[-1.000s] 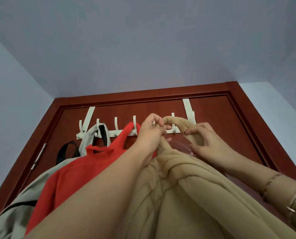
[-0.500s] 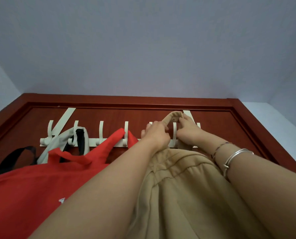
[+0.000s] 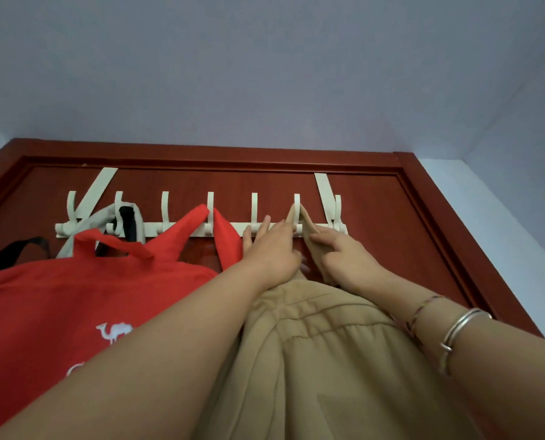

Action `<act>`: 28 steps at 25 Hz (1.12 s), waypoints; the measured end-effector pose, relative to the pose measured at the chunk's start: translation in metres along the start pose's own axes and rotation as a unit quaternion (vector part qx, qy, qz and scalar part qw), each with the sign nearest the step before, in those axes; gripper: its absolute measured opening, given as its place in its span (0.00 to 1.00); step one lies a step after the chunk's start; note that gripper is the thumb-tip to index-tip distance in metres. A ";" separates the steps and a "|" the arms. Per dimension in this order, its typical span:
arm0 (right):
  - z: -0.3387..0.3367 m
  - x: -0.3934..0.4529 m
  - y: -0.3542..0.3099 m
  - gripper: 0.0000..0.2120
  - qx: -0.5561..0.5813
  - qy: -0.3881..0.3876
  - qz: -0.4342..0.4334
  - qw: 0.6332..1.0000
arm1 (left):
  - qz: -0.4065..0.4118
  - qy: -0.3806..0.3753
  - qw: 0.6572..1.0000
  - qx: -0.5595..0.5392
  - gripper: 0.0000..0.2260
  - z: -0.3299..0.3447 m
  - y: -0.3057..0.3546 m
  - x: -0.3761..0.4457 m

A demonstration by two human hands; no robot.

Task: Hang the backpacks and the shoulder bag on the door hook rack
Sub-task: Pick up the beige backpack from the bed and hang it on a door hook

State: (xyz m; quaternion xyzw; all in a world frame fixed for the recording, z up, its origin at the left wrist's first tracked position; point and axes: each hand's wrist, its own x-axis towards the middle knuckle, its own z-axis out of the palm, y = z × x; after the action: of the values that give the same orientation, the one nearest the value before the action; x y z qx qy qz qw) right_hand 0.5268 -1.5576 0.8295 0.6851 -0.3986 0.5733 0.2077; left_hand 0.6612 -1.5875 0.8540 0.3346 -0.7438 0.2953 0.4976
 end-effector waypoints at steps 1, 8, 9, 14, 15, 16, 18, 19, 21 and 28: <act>-0.003 -0.009 -0.002 0.29 0.027 -0.014 0.002 1.000 | -0.009 -0.016 1.000 -0.005 0.25 -0.003 0.006 -0.008; -0.049 -0.082 -0.011 0.22 0.107 -0.039 0.019 0.993 | -0.058 -0.048 0.997 -0.020 0.24 -0.045 0.054 -0.081; -0.061 -0.097 -0.013 0.20 0.113 -0.050 0.018 0.992 | -0.063 -0.038 0.997 -0.027 0.22 -0.054 0.064 -0.094; -0.114 -0.169 -0.030 0.20 0.104 -0.083 0.034 0.991 | -0.075 -0.050 0.990 -0.113 0.11 -0.090 0.114 -0.159; -0.123 -0.183 -0.032 0.19 0.096 -0.098 0.039 0.990 | -0.082 -0.048 0.987 -0.132 0.10 -0.095 0.124 -0.173; -0.130 -0.198 -0.034 0.19 0.089 -0.113 0.053 0.988 | -0.086 -0.046 0.985 -0.144 0.10 -0.100 0.134 -0.185; -0.144 -0.228 -0.039 0.20 0.085 -0.138 0.085 0.983 | -0.090 -0.039 0.979 -0.180 0.09 -0.105 0.152 -0.205; -0.154 -0.243 -0.044 0.21 0.082 -0.145 0.098 0.981 | -0.097 -0.043 0.971 -0.213 0.09 -0.108 0.162 -0.216; -0.176 -0.274 -0.055 0.21 0.074 -0.164 0.120 0.976 | -0.115 -0.051 0.950 -0.287 0.09 -0.113 0.182 -0.238; -0.256 -0.388 -0.106 0.19 0.024 -0.122 0.248 0.961 | -0.119 -0.129 0.870 -0.460 0.15 -0.105 0.249 -0.315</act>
State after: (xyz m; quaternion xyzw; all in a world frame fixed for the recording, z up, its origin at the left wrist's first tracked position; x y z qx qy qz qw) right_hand 0.4414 -1.1853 0.5445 0.6346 -0.5641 0.5283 -0.0077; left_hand 0.6101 -1.2924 0.5667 0.1890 -0.8074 -0.1879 0.5264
